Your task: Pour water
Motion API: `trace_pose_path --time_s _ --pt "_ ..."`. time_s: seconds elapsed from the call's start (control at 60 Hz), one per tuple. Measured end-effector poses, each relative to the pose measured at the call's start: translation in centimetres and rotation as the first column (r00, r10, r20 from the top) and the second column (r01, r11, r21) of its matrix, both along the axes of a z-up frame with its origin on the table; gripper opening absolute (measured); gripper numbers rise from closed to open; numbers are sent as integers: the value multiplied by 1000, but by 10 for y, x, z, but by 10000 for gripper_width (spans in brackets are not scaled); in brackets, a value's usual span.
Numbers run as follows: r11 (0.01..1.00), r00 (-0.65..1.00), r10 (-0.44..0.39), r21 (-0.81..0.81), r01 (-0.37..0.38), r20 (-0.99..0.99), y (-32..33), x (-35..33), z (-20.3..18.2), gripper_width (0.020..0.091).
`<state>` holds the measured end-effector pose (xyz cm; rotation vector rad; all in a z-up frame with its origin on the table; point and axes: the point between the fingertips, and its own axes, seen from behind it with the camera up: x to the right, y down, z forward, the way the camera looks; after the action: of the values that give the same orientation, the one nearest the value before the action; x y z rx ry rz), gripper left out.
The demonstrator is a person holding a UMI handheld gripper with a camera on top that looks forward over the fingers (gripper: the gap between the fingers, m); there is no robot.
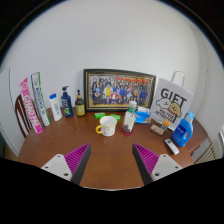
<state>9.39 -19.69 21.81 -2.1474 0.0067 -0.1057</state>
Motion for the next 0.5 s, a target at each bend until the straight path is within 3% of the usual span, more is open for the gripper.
trace_pose_path --time_s 0.5 --pt "1000 999 -23 5 23 29 -57 -4 12 853"
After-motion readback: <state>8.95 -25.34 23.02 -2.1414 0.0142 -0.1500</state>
